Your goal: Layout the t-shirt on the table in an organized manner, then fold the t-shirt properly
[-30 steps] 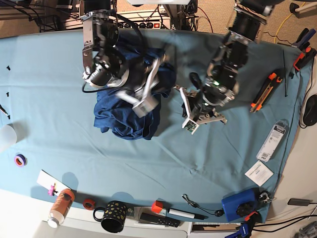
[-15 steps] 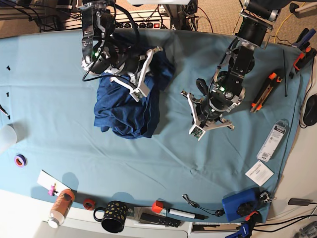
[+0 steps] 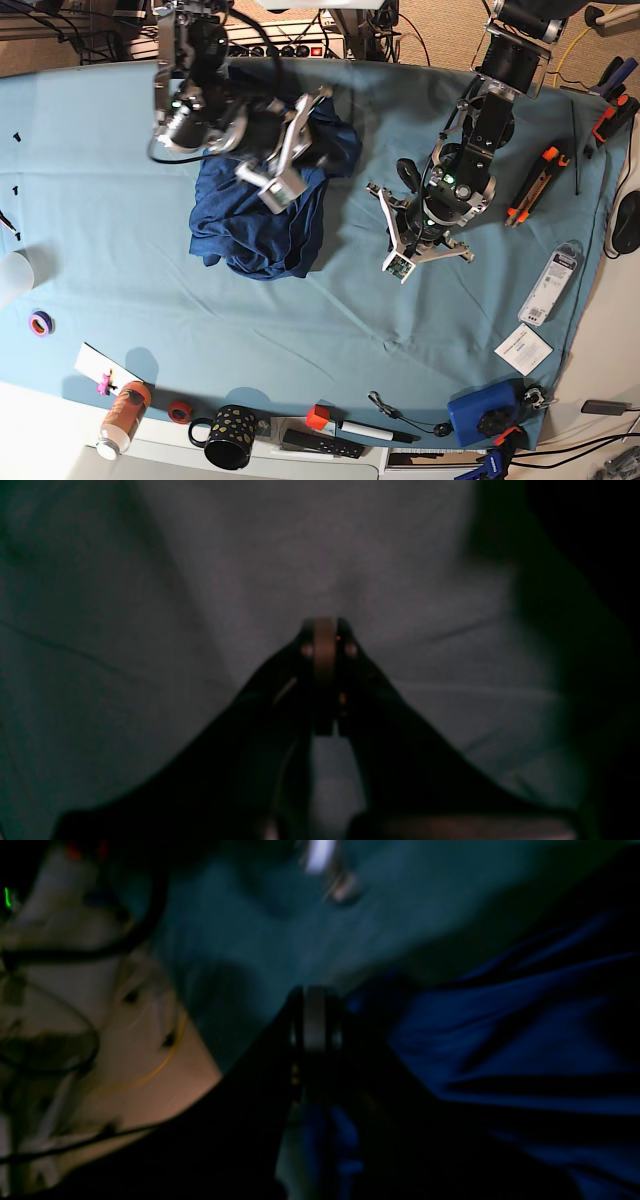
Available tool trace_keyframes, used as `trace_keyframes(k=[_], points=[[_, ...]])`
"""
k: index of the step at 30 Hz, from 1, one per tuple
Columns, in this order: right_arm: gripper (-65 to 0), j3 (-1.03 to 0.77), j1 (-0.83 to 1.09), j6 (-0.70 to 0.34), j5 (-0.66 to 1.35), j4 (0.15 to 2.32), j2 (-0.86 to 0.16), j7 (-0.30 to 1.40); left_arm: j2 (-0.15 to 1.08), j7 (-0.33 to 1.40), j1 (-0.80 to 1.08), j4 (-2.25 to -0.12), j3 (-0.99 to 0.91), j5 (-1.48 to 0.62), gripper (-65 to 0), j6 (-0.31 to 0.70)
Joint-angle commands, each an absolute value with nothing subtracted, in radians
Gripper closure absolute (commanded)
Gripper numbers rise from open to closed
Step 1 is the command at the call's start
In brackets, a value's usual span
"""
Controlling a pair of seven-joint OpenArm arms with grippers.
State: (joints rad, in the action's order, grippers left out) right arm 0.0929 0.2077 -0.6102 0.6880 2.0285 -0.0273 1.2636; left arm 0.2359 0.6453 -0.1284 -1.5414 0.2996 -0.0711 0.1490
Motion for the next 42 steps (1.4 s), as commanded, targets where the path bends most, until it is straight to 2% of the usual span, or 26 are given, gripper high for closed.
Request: trace_keyframes(k=[1, 5, 8, 14, 20, 24, 27, 33, 42], points=[[0.0, 0.068, 0.196, -0.617, 0.711, 2.076, -0.025, 1.229, 0.236, 0.619, -0.15, -1.557, 0.297, -0.07, 0.0, 0.145], [0.0, -0.046, 0.196, -0.569, 0.613, 2.16, -0.025, 1.182, 0.236, 0.598, -0.15, -1.558, 0.292, -0.073, 0.0, 0.131], [0.0, -0.126, 0.197, -0.523, 0.543, 2.159, -0.025, 1.174, 0.235, 0.59, -0.167, -1.559, 0.265, -0.184, 0.0, 0.128], [0.0, -0.245, 0.2, -0.496, 0.496, 2.158, -0.025, 1.193, 0.184, 0.654, -0.238, -1.559, 0.191, -0.519, 0.0, 0.36], [0.0, -0.284, 0.206, -0.443, 0.435, 2.158, -0.026, 1.253, 0.059, 0.774, -0.24, -1.559, 0.187, -0.68, 0.0, 0.471], [0.0, -0.282, 0.233, -0.433, 0.419, 2.158, -0.025, 1.253, -0.009, 0.793, -0.231, -1.557, 0.22, -0.688, 0.0, 0.469], [0.0, -0.282, 0.263, -0.433, 0.426, 2.156, -0.025, 1.254, -0.028, 0.767, -0.236, -1.556, 0.284, -0.614, 0.0, 0.463], [0.0, -0.282, 0.302, -0.432, 0.438, 2.11, -0.025, 1.245, -0.028, 0.656, -0.237, -1.553, 0.417, -0.387, 0.0, 0.33], [0.0, -0.281, 0.302, -0.434, 0.501, 2.007, -0.025, 1.247, -0.028, 0.627, -0.25, -1.477, 0.448, -0.265, 0.0, 0.258]])
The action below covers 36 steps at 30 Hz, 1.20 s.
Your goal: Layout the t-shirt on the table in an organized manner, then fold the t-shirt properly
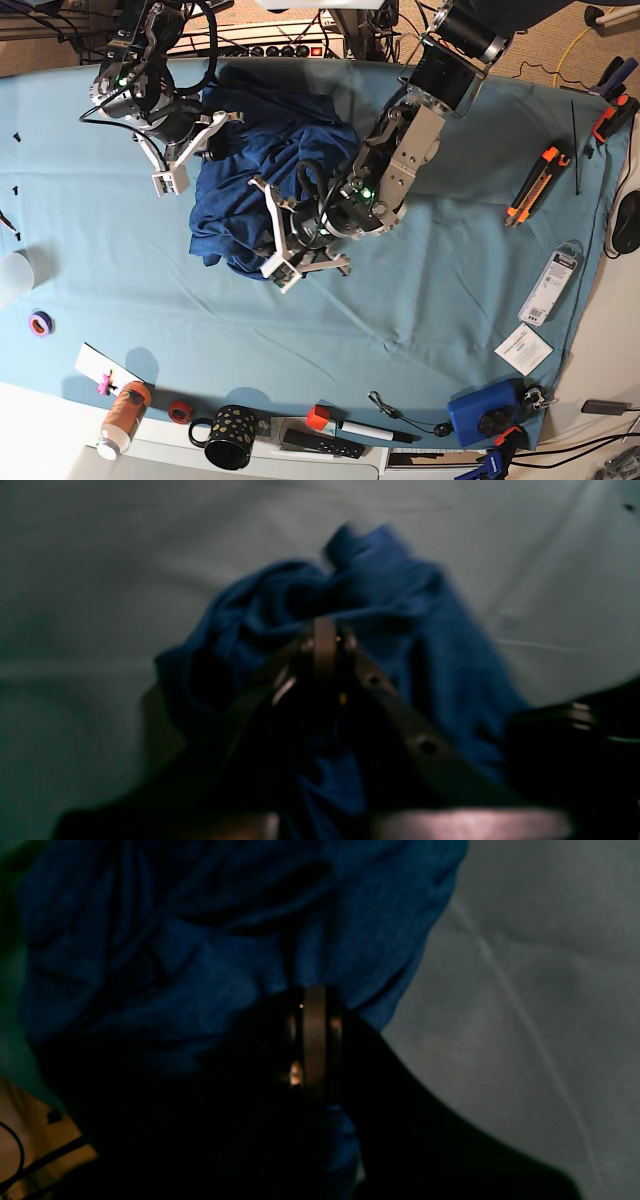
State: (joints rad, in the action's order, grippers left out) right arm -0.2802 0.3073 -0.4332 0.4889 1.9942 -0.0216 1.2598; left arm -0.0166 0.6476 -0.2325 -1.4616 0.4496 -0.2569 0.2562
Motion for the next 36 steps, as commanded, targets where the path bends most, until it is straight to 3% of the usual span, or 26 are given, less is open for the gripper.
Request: trace_keyframes(k=[1, 5, 10, 15, 20, 27, 30, 31, 32, 33, 36], points=[[0.0, -0.281, 0.302, -0.434, 0.505, 2.002, -0.025, 1.246, -0.028, 0.619, -0.251, -1.448, 0.448, -0.259, 0.0, 0.253], [0.0, -0.281, 0.302, -0.438, 0.508, 2.001, -0.025, 1.245, -0.027, 0.595, -0.267, -1.351, 0.448, -0.216, 0.0, 0.197], [0.0, -0.281, 0.302, -0.438, 0.508, 2.001, -0.025, 1.245, -0.027, 0.599, -0.309, -1.349, 0.448, -0.137, 0.0, 0.098], [0.0, -0.282, 0.302, -0.438, 0.508, 2.001, -0.025, 1.245, -0.019, 0.627, -0.35, -1.35, 0.448, -0.097, 0.0, 0.062], [0.0, -0.282, 0.294, -0.438, 0.508, 2.001, -0.026, 1.215, -0.016, 0.629, -0.352, -1.352, 0.448, -0.111, 0.0, 0.064], [-0.6, -0.284, 0.175, -0.472, 0.497, 2.001, -0.034, 1.207, -0.016, 0.708, -0.352, -1.414, 0.448, -0.188, 0.0, 0.157], [-31.9, -0.289, 0.113, -0.498, 0.487, 2.001, -0.034, 1.201, -0.016, 0.736, -0.352, -1.428, 0.448, -0.229, 0.0, 0.185], [-36.5, -0.295, 0.094, -0.497, 0.476, 2.001, -0.034, 1.195, -0.016, 0.737, -0.352, -1.428, 0.448, -0.238, 0.0, 0.185], [-36.7, -0.306, 0.072, -0.496, 0.47, 2.001, -0.034, 1.195, -0.016, 0.737, -0.352, -1.428, 0.448, -0.239, 0.0, 0.185], [-36.7, -0.322, 0.054, -0.496, 0.47, 2.001, -0.034, 1.195, -0.015, 0.737, -0.352, -1.428, 0.448, -0.239, -3.9, 0.185], [-36.7, -0.382, 0.02, -0.49, 0.471, 2.0, -0.034, 1.178, -0.013, 0.737, -0.352, -1.428, 0.448, -0.235, -23.7, 0.186]])
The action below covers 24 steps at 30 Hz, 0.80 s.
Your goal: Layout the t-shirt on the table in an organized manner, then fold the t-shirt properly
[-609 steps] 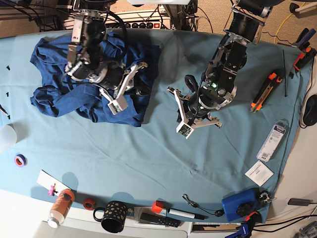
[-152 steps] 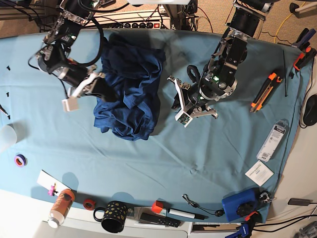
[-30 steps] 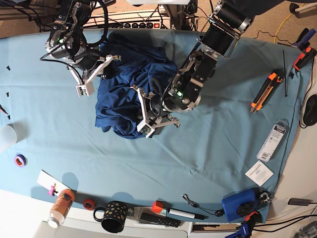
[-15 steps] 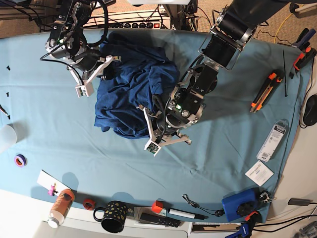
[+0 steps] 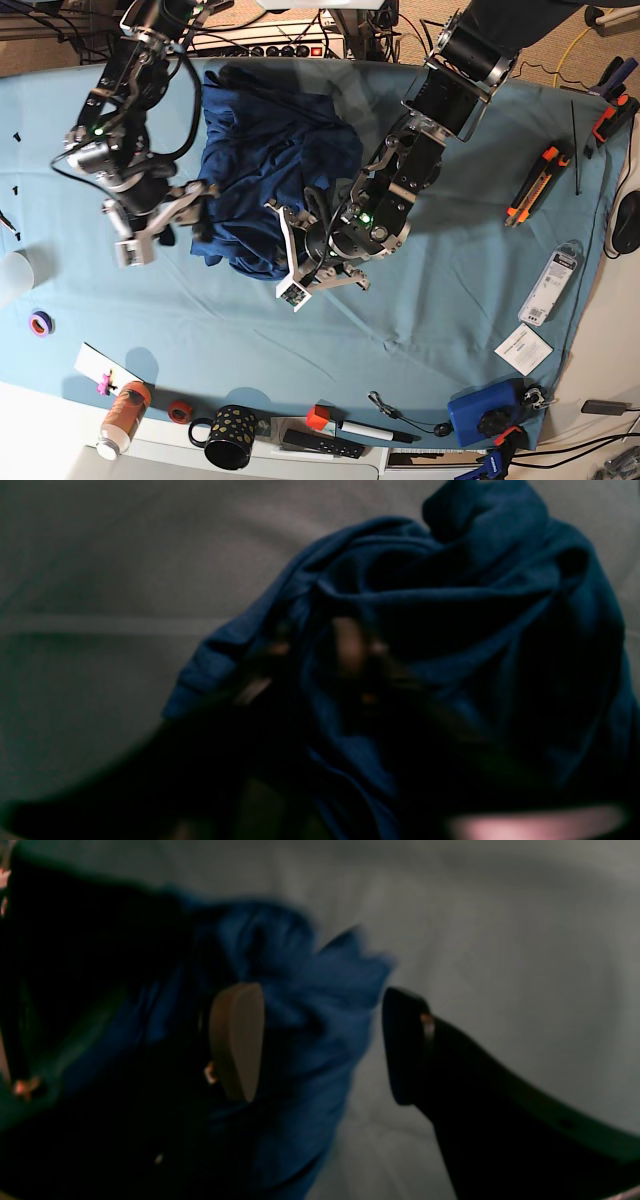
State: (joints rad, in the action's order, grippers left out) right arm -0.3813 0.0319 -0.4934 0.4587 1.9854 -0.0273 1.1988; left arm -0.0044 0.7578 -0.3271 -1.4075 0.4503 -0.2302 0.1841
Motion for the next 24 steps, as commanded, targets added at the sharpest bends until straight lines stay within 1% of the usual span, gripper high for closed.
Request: trace_keyframes(k=[1, 2, 3, 5, 8, 11, 18, 24], points=[[-36.7, -0.405, 0.019, -0.488, 0.472, 1.998, -0.034, 1.168, -0.014, 0.739, -0.352, -1.428, 0.447, -0.229, -28.4, 0.185], [-36.7, -0.426, 0.019, -0.488, 0.483, 1.99, -0.039, 1.158, -0.014, 0.741, -0.352, -1.428, 0.447, -0.219, -30.9, 0.185], [-36.7, -0.446, 0.019, -0.488, 0.505, 1.974, -0.048, 1.155, -0.014, 0.741, -0.352, -1.428, 0.447, -0.208, -31.6, 0.184], [-36.8, -0.48, 0.019, -0.489, 0.567, 1.925, -0.073, 1.153, -0.014, 0.741, -0.352, -1.428, 0.447, -0.202, -31.6, 0.184], [-39.9, -0.512, 0.001, -0.489, 0.654, 1.815, -0.113, 1.151, -0.014, 0.738, -0.352, -1.428, 0.447, -0.202, -31.6, 0.184], [-39.9, -0.519, -0.041, -0.49, 0.731, 1.694, -0.144, 1.152, -0.014, 0.735, -0.352, -1.428, 0.447, -0.202, -31.6, 0.184], [-39.9, -0.518, -0.17, -0.49, 0.843, 1.445, -0.149, 1.19, -0.014, 0.732, -0.352, -1.428, 0.447, -0.202, -31.6, 0.181], [-39.9, -0.51, -0.197, -0.49, 0.879, 1.326, -0.146, 1.212, -0.014, 0.716, -0.352, -1.428, 0.447, -0.202, -31.6, 0.181]])
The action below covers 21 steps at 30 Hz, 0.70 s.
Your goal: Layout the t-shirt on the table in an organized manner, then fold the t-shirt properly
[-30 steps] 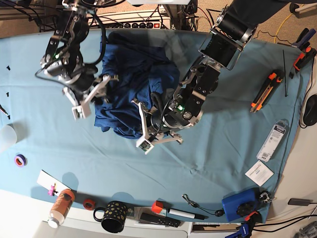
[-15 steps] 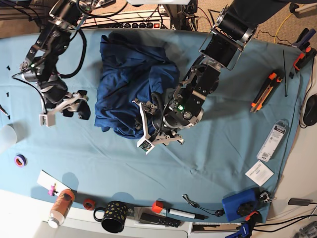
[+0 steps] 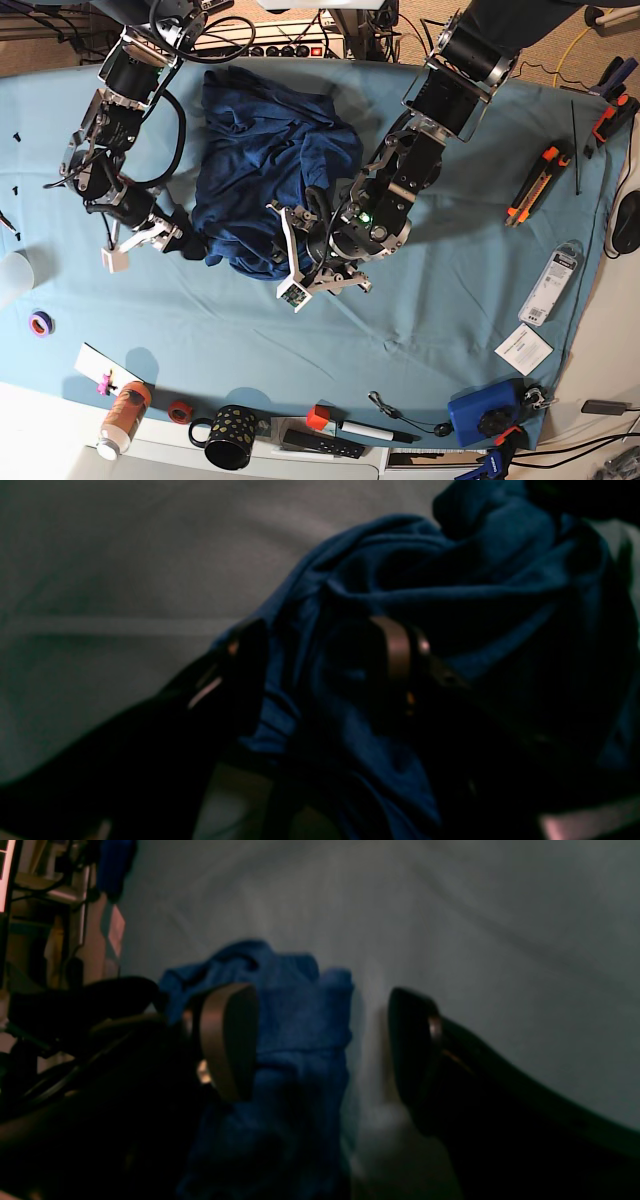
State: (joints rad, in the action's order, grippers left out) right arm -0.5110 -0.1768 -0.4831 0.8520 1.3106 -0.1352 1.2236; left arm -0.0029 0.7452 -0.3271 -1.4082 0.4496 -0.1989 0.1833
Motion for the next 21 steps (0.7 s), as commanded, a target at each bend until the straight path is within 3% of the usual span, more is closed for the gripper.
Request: trace_keyframes(k=[1, 14, 16, 19, 21], points=[[-39.9, -0.508, -0.197, -0.49, 0.888, 1.315, -0.146, 1.213, -0.014, 0.712, -0.352, -1.428, 0.447, -0.202, -31.6, 0.181], [-39.2, -0.395, -0.197, -0.496, 0.875, 1.301, -0.105, 1.188, -0.016, 0.706, -0.352, -1.43, 0.447, -0.202, -31.6, 0.181], [-29.4, -0.393, -0.197, -0.511, 0.845, 1.301, -0.105, 1.188, -0.015, 0.719, -0.352, -1.443, 0.443, -0.202, -31.6, 0.18], [-1.2, -0.397, -0.197, -0.517, 0.802, 1.301, -0.105, 1.188, -0.014, 0.741, -0.352, -1.491, 0.401, -0.203, -31.6, 0.18], [0.0, -0.408, -0.197, -0.516, 0.794, 1.301, -0.105, 1.188, -0.014, 0.773, -0.352, -1.533, 0.354, -0.218, -31.6, 0.181]])
